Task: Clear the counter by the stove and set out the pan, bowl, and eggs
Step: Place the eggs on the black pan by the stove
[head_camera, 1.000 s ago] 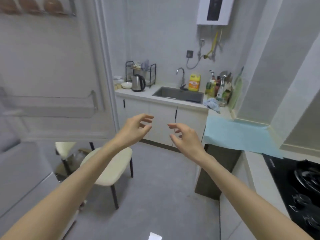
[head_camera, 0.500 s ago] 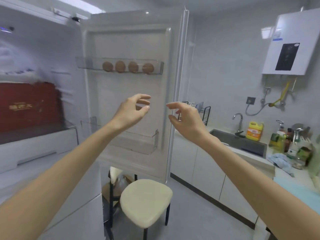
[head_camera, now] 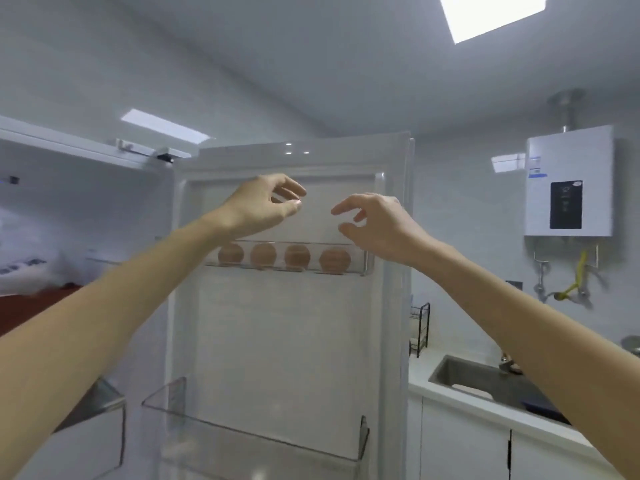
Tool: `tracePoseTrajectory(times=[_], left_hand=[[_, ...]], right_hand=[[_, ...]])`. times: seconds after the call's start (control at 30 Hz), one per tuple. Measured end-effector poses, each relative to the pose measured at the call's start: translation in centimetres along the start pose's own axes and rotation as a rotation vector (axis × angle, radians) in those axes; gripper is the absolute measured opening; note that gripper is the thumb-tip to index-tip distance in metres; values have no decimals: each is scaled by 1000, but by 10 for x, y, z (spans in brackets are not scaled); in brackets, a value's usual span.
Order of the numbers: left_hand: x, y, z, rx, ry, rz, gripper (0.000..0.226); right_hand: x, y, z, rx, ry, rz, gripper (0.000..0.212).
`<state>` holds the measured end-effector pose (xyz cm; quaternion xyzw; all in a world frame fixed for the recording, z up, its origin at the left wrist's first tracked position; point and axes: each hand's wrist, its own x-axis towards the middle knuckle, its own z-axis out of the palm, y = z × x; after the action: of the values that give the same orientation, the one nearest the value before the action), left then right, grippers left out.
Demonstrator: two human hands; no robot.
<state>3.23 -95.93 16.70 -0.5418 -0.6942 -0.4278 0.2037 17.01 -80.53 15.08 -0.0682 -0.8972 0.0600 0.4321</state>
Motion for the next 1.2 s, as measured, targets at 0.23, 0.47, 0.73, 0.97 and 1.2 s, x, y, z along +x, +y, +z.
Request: tracePoseTrajectory(times=[0.23,0.47,0.73,0.97,1.2], left_hand=[[66,-46,1,178,-685,-107,37],[93,-50,15,270,-971,-84,43],[92,-56,24,220,-950,-88,42],[91,-51,18,130,-845,34,37],[73,-37,12,-196,-344,238,43]], right_hand=[[65,0,10,-122,-576,266,27],[79,-5,18,-157,-800,400,32],[78,-9,24,-151,-781,471,35],[64,-8,17,-128,-367,375,23],[30,4,-9,-77,137,241,41]])
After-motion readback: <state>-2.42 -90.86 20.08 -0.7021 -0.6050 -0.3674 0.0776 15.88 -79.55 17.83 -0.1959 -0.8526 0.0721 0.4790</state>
